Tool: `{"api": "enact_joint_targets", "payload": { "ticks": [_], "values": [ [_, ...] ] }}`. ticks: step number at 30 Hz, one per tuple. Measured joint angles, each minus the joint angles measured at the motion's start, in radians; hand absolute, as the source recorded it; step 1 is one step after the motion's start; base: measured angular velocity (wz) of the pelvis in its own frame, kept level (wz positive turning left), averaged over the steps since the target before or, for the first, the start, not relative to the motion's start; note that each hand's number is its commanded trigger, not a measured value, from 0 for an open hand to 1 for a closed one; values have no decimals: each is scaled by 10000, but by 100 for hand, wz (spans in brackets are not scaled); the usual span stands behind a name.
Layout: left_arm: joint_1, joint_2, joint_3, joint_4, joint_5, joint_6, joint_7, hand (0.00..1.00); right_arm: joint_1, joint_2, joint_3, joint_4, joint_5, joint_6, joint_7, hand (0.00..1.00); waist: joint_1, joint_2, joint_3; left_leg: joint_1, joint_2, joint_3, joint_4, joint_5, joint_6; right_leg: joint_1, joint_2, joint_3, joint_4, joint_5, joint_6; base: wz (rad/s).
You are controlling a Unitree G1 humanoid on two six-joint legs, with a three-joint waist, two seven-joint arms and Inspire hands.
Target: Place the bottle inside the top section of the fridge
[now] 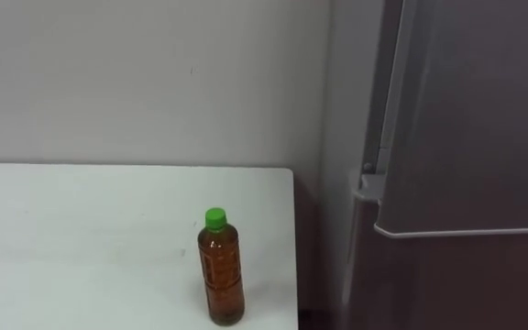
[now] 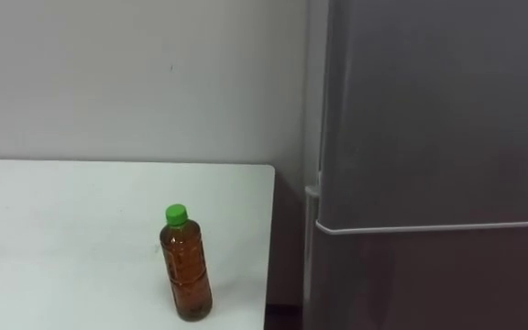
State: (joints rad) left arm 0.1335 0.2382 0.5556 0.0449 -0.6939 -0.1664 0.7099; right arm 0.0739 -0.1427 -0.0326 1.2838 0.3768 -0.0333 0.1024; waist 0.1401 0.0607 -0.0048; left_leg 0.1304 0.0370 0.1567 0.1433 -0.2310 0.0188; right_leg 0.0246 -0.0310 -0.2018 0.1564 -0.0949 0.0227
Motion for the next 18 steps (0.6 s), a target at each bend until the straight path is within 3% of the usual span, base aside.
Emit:
{"api": "enact_joint_targets", "payload": {
  "ticks": [2,8,13,16,18],
  "values": [
    [-74,302,20,-1217,459,3,16,0,74,-5,9,-1,37,9,17,0,-41,12,5,31,-21,-228,-59,-14,17,67,16,-25,-31,0,-2,0],
    [-244,301,-14,-4380,1410,144,-443,0,51,-6,10,6,-434,134,-123,0,-201,9,30,9,-97,-295,-81,-18,21,95,10,-42,-41,0,-3,2],
    [-1069,323,-356,-5158,1475,168,-1183,0,5,-21,41,-15,-690,142,40,0,-431,52,102,-39,-126,-401,-58,-7,37,83,-23,-97,-58,-1,-3,4],
    [-1412,316,-881,-5305,1453,476,-1709,0,-95,-6,103,-17,-649,326,152,0,-644,26,77,-168,-138,-442,-26,0,43,-29,-32,-142,-56,-3,-5,4],
    [-1573,300,-1055,-5433,1367,723,-2070,0,-168,-2,97,-3,-652,378,209,0,-807,-10,103,-229,-133,-454,44,1,44,-74,-21,-147,-63,-3,-5,0]
  ]
}}
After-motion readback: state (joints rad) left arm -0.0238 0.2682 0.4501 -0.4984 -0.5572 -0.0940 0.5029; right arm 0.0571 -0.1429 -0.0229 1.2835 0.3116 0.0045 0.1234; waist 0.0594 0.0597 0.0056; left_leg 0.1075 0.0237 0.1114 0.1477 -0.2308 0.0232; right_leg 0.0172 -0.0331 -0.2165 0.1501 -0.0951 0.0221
